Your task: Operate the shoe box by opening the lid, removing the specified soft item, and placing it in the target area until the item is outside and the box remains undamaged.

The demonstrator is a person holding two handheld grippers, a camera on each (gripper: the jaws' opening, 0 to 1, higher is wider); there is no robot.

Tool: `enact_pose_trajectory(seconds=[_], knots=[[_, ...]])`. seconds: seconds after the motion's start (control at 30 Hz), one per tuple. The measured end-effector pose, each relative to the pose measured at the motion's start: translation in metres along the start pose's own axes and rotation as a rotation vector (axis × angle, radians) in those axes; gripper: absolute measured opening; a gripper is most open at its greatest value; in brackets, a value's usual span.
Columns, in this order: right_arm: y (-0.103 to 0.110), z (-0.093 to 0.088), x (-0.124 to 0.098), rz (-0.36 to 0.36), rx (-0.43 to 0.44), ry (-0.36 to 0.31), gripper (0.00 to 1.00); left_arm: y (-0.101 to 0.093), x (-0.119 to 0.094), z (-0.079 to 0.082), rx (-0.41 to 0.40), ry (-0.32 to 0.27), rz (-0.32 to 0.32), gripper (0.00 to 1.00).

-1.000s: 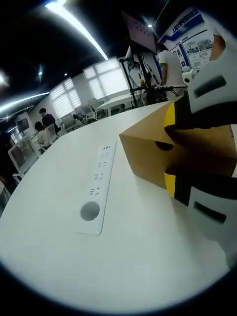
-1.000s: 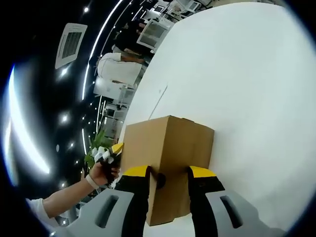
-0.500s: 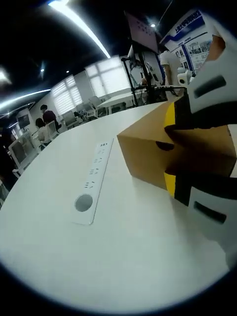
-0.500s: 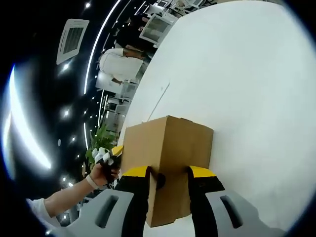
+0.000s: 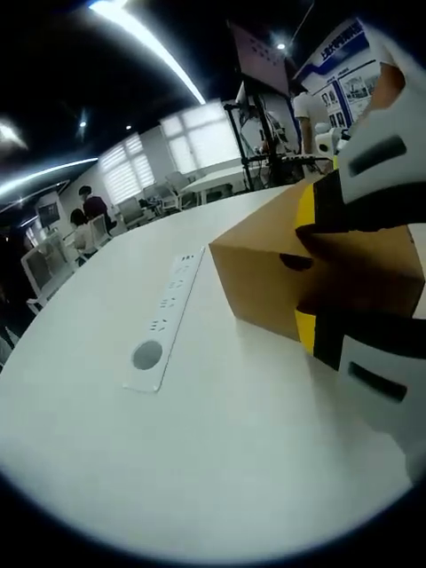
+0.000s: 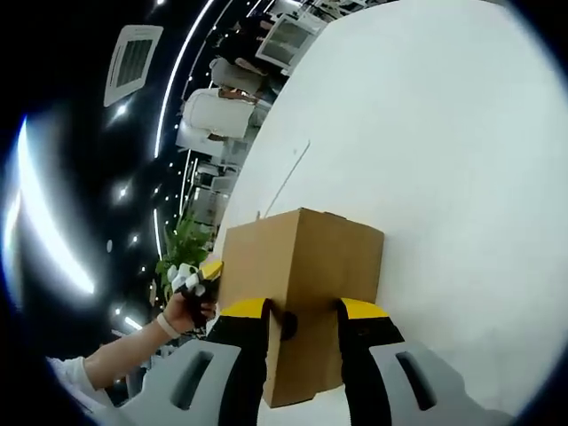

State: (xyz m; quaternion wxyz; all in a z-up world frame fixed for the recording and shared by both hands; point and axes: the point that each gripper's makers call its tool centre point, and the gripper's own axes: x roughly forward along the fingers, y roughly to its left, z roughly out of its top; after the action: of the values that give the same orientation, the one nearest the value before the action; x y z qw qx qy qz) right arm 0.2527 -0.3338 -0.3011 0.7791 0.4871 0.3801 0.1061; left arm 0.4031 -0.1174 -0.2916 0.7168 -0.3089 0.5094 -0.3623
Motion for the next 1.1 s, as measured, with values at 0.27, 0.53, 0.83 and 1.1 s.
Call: enact_pose_trajectory(seconds=[0.27,0.53,0.83,1.1], knots=[[0.000,0.004,0.002,0.002,-0.018,0.003,0.29,0.002,-0.003,-0.003,-0.012,-0.014,-0.001,0.32],[0.000,0.008,0.003,0.002,-0.033,0.014,0.29,0.002,-0.005,-0.005,-0.020,-0.010,0.006,0.32],[-0.001,0.014,0.005,0.000,-0.045,0.007,0.29,0.003,-0.009,-0.010,-0.033,-0.013,0.011,0.32],[-0.001,0.019,0.008,0.003,-0.055,0.007,0.29,0.004,-0.011,-0.012,-0.043,-0.012,0.013,0.32]])
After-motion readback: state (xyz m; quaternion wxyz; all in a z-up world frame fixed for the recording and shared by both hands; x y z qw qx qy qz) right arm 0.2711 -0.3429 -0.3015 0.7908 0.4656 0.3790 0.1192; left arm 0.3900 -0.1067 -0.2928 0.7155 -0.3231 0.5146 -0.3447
